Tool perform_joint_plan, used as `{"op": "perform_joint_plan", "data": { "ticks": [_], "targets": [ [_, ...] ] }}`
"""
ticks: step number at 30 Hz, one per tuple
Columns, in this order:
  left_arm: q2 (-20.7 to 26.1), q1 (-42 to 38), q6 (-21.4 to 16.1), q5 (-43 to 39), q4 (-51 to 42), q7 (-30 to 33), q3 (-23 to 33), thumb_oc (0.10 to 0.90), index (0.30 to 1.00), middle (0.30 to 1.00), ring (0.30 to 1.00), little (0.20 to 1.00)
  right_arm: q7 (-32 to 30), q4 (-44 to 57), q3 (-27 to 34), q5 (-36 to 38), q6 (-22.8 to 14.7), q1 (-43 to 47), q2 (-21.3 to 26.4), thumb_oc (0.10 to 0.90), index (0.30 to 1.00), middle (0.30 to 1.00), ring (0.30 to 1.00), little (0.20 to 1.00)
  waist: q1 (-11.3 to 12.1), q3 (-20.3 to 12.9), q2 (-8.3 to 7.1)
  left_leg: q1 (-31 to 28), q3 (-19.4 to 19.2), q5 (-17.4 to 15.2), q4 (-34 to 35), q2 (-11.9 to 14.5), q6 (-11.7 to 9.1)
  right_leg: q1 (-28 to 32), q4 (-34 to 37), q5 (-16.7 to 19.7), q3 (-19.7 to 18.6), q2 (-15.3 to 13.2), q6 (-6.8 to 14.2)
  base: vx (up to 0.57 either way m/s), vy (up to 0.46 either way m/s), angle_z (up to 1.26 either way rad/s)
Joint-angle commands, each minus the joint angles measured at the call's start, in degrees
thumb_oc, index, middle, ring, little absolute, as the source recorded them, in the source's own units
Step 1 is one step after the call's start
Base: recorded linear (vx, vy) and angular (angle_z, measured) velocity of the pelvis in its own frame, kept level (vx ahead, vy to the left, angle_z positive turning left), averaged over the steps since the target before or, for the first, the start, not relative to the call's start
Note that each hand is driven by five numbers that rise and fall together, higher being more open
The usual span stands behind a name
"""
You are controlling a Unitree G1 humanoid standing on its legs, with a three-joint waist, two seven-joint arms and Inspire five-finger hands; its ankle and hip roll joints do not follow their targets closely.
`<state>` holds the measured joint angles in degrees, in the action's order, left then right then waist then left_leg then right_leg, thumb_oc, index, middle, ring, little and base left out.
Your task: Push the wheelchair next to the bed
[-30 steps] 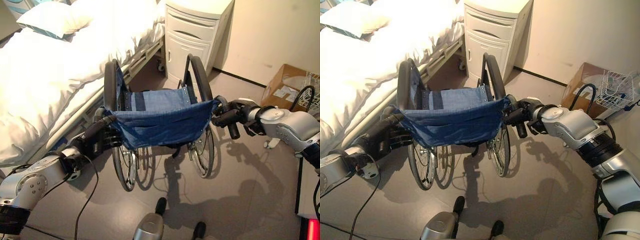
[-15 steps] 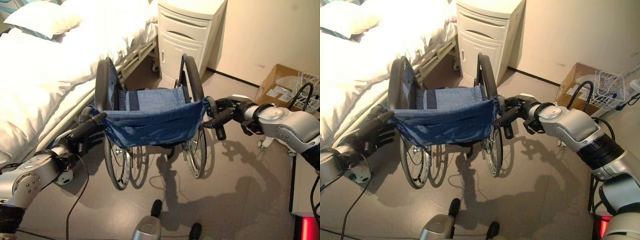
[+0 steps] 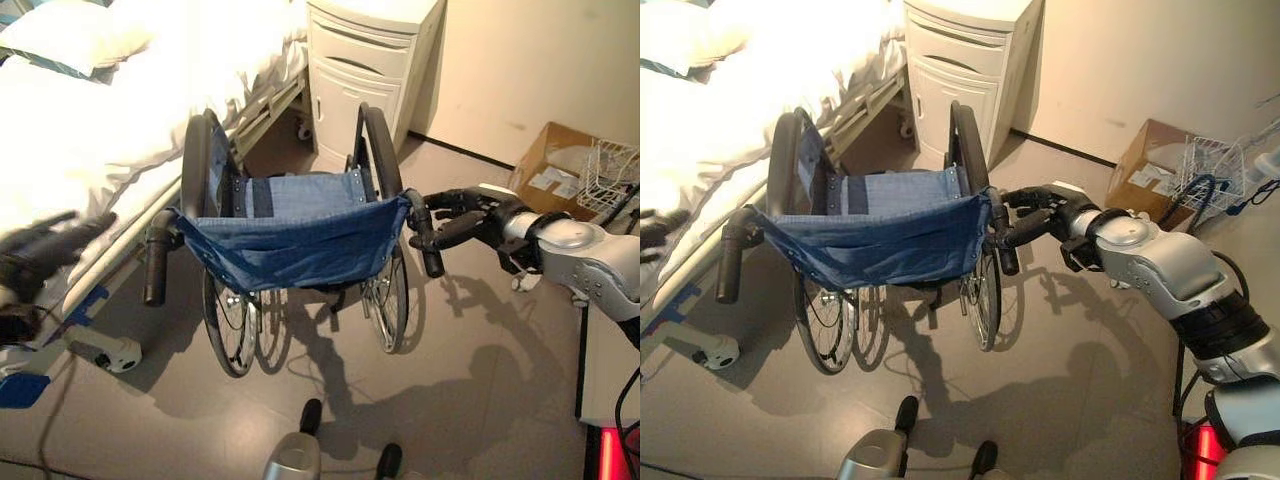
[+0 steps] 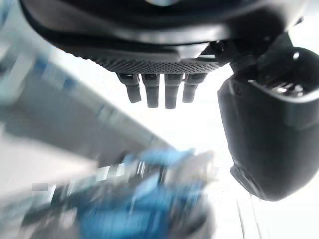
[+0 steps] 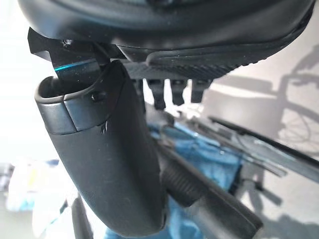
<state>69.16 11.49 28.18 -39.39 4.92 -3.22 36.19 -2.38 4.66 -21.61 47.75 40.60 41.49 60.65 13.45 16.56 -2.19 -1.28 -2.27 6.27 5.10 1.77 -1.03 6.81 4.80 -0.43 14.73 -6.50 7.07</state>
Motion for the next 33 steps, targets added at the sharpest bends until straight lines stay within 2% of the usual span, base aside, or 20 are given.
{"op": "perform_joint_plan", "data": {
  "ticks": [1,7,11,15,20,22,24,25,26,27,30,31,32,33],
  "targets": [
    [7.59,3.24,-7.52,4.79,3.83,-0.43,7.87,0.8,0.9,0.9,0.9,0.9,-3.63,-3.98,7.87,-5.5,-6.11,1.29,13.11,0.8,0.9,0.9,0.9,0.9,-2.03,-8.83,-0.38,-2.16,1.11,-6.17,-4.05,-0.02,-2.74,1.81,-0.92,-0.03,3.32,1.36,0.4,0.01,0.0,0.07],
    [7.7,6.98,-9.16,8.52,3.7,-0.8,11.62,0.8,0.9,0.9,0.9,0.9,-3.0,-3.79,11.8,-6.26,-6.29,-2.22,13.33,0.8,0.9,0.9,0.9,0.9,-1.98,-8.61,-0.23,-1.97,1.18,-6.08,-4.29,0.12,-2.9,2.01,-0.95,-0.24,3.64,1.37,0.2,0.0,0.0,0.0],
    [7.46,9.53,-9.34,9.53,3.61,-1.43,13.98,0.8,0.9,0.9,0.9,0.9,-5.15,-4.82,15.59,-7.77,-8.29,-5.15,13.35,0.8,0.9,0.9,0.9,0.9,-1.92,-8.56,-0.15,-1.81,1.36,-6.03,-4.26,0.28,-3.08,2.01,-0.98,-0.44,3.77,1.43,0.08,0.0,-0.001,-0.01],
    [5.17,11.84,-8.64,8.99,2.47,-1.67,15.42,0.8,0.9,0.9,0.9,0.9,-7.62,-5.14,20.76,-8.28,-10.01,-8.74,14.6,0.8,0.9,0.9,0.9,0.9,-2.15,-8.58,-0.16,-1.75,1.6,-5.98,-3.92,0.35,-3.19,1.83,-0.94,-0.6,3.59,1.53,0.04,0.0,0.0,0.0],
    [-2.41,14.55,-6.25,7.07,-0.55,-0.37,15.1,0.8,0.9,0.9,0.9,0.9,-10.89,-2.74,33.69,-6.16,-10.43,-20.4,13.09,0.8,0.9,0.9,0.9,0.9,-3.23,-8.86,-0.45,-2.04,1.24,-6.26,-3.41,0.47,-3.19,1.45,-0.87,-0.65,3.29,1.58,0.32,-0.01,-0.004,0.0],
    [-6.48,15.45,-4.5,6.07,-1.41,1.8,13.36,0.8,0.9,0.9,0.9,0.9,-11.46,-1.81,38.9,-4.46,-9.85,-27.22,10.35,0.8,0.9,0.9,0.9,0.9,-3.68,-8.9,-0.43,-2.25,1.16,-6.21,-2.99,0.54,-3.17,1.42,-0.53,-0.52,3.03,1.56,0.44,-0.04,0.001,0.02],
    [-11.42,15.02,-4.24,5.7,-0.53,3.71,9.21,0.8,0.9,0.9,0.9,0.9,-10.99,-1.8,41.69,-5.57,-10.09,-33.2,4.69,0.8,0.9,0.9,0.9,0.9,-3.77,-8.88,-0.44,-2.4,0.98,-6.17,-2.61,0.62,-3.09,1.3,-0.36,-0.46,2.95,1.51,0.61,-0.05,0.004,-0.01],
    [-15.8,14.78,-3.58,4.18,0.47,6.52,5.81,0.8,0.9,0.9,0.9,0.9,-11.46,-2.04,42.05,-5.41,-10.13,-36.63,0.07,0.8,0.9,0.9,0.9,0.9,-3.99,-8.75,-0.3,-2.48,0.91,-5.98,-2.23,0.74,-3.01,1.19,-0.25,-0.47,2.79,1.46,0.62,-0.05,0.005,-0.03],
    [-15.93,14.68,-3.54,4.04,0.48,6.77,5.49,0.8,0.9,0.9,0.9,0.9,-11.58,-1.88,42.28,-5.33,-10.08,-37.05,-0.09,0.8,0.9,0.9,0.9,0.9,-3.9,-8.8,-0.24,-2.51,0.9,-5.95,-2.15,0.75,-3.01,1.19,-0.24,-0.47,2.8,1.47,0.62,-0.05,0.013,-0.03],
    [-20.9,14.0,-3.51,2.79,3.16,8.63,1.93,0.8,0.9,0.9,0.9,0.9,-12.08,-3.88,41.85,-6.1,-10.43,-39.45,-4.95,0.8,0.9,0.9,0.9,0.9,-4.25,-8.83,-0.13,-2.67,0.66,-5.74,-1.77,0.91,-3.08,1.12,-0.25,-0.57,2.85,1.48,0.61,-0.03,0.013,-0.04],
    [-26.14,12.95,-4.93,3.08,6.86,12.22,-3.49,0.8,0.9,0.9,0.9,0.9,-13.52,-8.44,40.18,-8.46,-12.97,-42.24,-10.33,0.8,0.9,0.9,0.9,0.9,-4.56,-8.73,0.02,-2.82,0.37,-5.57,-1.38,1.01,-3.09,1.04,-0.27,-0.62,2.87,1.52,0.58,-0.04,0.017,-0.02],
    [-29.73,11.59,-5.71,-0.14,10.05,15.54,-7.62,0.8,0.9,0.9,0.9,0.9,-14.99,-13.05,38.08,-8.73,-13.29,-43.52,-14.07,0.8,0.9,0.9,0.9,0.9,-4.73,-8.57,0.22,-2.92,0.36,-5.45,-1.11,1.02,-3.15,0.99,-0.28,-0.61,2.82,1.53,0.55,-0.06,0.035,-0.02],
    [-32.74,10.03,-7.98,-0.8,14.4,15.84,-10.96,0.8,0.9,0.9,0.9,0.9,-15.27,-18.2,35.87,-10.09,-16.12,-44.24,-17.02,0.8,0.9,0.9,0.9,0.9,-4.96,-8.51,0.41,-2.98,0.21,-5.44,-1.04,1.04,-3.2,0.95,-0.29,-0.55,2.9,1.47,0.51,-0.05,0.038,-0.04],
    [-33.35,9.68,-8.16,-0.9,15.41,15.83,-11.71,0.8,0.9,0.9,0.9,0.9,-15.56,-19.42,35.35,-10.44,-16.19,-44.38,-17.69,0.8,0.9,0.9,0.9,0.9,-5.02,-8.48,0.48,-3.02,0.16,-5.46,-1.01,1.04,-3.21,0.95,-0.29,-0.55,2.92,1.46,0.5,-0.04,0.037,-0.05]
  ]
}}
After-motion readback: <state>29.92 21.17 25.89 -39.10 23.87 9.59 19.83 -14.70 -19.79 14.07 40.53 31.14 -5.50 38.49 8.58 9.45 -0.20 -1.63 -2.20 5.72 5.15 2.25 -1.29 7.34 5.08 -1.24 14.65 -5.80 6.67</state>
